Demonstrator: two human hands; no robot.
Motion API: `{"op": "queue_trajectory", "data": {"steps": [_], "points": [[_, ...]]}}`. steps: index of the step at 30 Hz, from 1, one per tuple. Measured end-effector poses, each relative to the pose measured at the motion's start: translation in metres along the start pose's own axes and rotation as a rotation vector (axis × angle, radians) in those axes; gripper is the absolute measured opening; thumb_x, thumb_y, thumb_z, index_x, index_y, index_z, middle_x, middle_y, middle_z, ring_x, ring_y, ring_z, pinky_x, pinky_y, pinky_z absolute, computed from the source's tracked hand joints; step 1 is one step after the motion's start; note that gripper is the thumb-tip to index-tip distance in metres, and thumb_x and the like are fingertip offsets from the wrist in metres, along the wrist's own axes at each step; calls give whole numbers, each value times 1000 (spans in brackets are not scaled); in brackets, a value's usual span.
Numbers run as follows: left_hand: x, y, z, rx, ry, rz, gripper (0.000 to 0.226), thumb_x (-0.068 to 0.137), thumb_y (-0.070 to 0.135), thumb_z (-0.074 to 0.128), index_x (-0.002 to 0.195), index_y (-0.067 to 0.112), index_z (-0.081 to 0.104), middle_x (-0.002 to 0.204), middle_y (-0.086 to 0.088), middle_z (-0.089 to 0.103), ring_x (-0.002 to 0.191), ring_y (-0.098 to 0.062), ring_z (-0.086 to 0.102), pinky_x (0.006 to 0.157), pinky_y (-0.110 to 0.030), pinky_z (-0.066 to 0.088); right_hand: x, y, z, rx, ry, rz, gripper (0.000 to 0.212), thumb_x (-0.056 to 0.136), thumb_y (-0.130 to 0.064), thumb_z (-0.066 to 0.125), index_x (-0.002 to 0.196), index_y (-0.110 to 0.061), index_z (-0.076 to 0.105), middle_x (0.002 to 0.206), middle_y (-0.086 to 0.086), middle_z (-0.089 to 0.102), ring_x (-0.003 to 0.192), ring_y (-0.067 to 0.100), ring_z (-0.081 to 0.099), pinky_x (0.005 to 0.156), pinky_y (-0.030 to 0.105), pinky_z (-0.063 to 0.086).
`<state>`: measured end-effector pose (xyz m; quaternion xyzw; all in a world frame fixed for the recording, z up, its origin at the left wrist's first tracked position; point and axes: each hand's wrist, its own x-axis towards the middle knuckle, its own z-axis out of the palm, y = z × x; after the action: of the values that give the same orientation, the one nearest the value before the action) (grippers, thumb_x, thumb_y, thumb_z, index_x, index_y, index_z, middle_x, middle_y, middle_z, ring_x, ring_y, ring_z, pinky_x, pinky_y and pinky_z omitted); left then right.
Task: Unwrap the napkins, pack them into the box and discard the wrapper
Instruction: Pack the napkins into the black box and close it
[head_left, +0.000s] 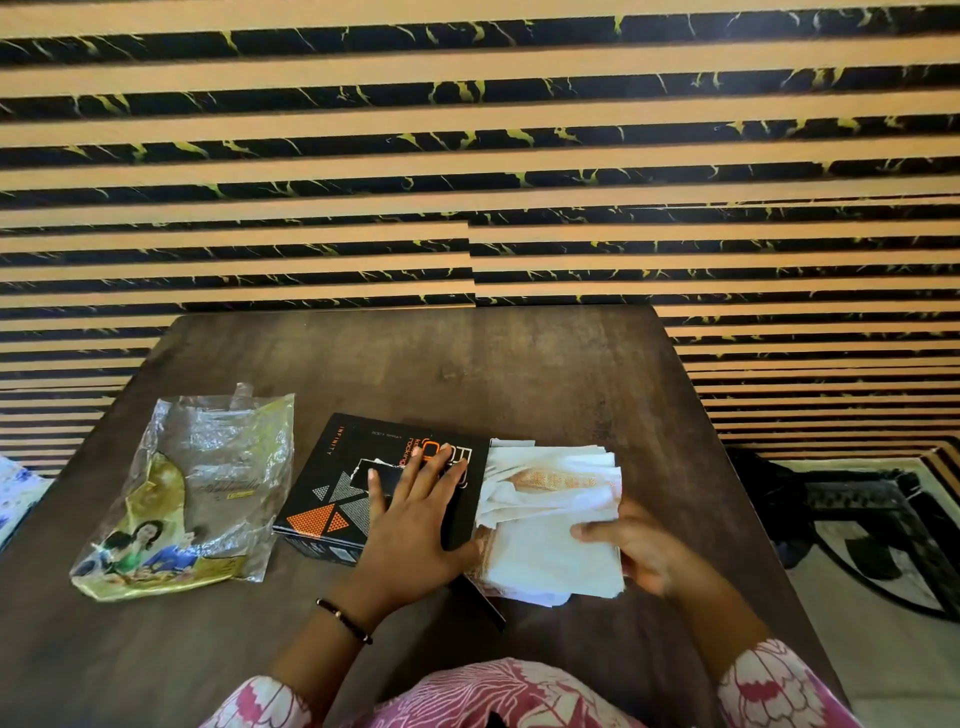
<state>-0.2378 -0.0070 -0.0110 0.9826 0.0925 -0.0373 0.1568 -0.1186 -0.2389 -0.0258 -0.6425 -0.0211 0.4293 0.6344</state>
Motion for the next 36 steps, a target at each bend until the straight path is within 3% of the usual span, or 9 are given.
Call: {"op": "queue_trajectory", "data": {"steps": [3,6,9,13,20,24,28,32,36], "points": [[1,0,0,3,6,-1,97,61,74,25,146,32,4,157,9,-7,141,-15,-21,105,-58,-21,-3,1,2,-59,40,7,41,78,-5,69,116,-18,58,106,6,69,95,19,66,71,33,56],[1,1,0,6,4,-2,98,60,74,25,146,33,4,157,10,-8,139,-13,-22,104,-57,-21,0,1,10,1,189,-6,28,83,-34,65,108,-22,63,101,5,73,92,22,69,82,41,54],[0,1,0,7,5,-3,96,61,72,26,146,33,3,157,11,-9,137,-10,-24,105,-58,-21,4,-4,21,-26,340,36,31,84,-48,60,94,-19,66,85,4,73,78,22,70,64,29,53],[0,1,0,6,5,0,96,62,72,27,146,32,3,157,10,-9,138,-12,-24,104,-56,-23,8,-1,22,-58,427,77,27,86,-42,59,95,-17,63,87,3,69,78,20,66,58,26,46],[1,1,3,0,36,2,92,65,68,31,146,32,6,157,10,-7,140,-13,-21,105,-56,-21,1,3,25,-60,224,-27,37,86,-1,50,117,-20,54,111,6,67,104,25,63,93,48,50],[2,1,2,8,34,0,93,65,69,29,146,32,5,157,10,-7,140,-14,-21,105,-56,-21,0,0,25,68,212,-72,43,86,7,43,119,-19,52,110,6,66,101,23,64,77,38,56],[0,1,1,20,32,2,94,65,74,26,146,31,5,157,10,-8,140,-14,-21,104,-55,-22,3,-2,21,351,188,-116,37,87,13,37,118,-1,52,92,13,69,76,23,70,58,32,56],[1,2,1,29,27,-2,96,64,75,25,146,31,4,157,11,-10,137,-11,-24,105,-56,-20,8,0,28,401,278,-53,28,89,6,42,110,-11,49,69,6,68,72,26,56,66,37,48],[1,2,0,19,23,-6,96,63,74,27,146,31,4,156,11,-10,138,-11,-23,105,-55,-21,4,8,31,281,263,-110,29,89,7,44,112,-8,53,95,11,63,83,29,61,70,39,52]]}}
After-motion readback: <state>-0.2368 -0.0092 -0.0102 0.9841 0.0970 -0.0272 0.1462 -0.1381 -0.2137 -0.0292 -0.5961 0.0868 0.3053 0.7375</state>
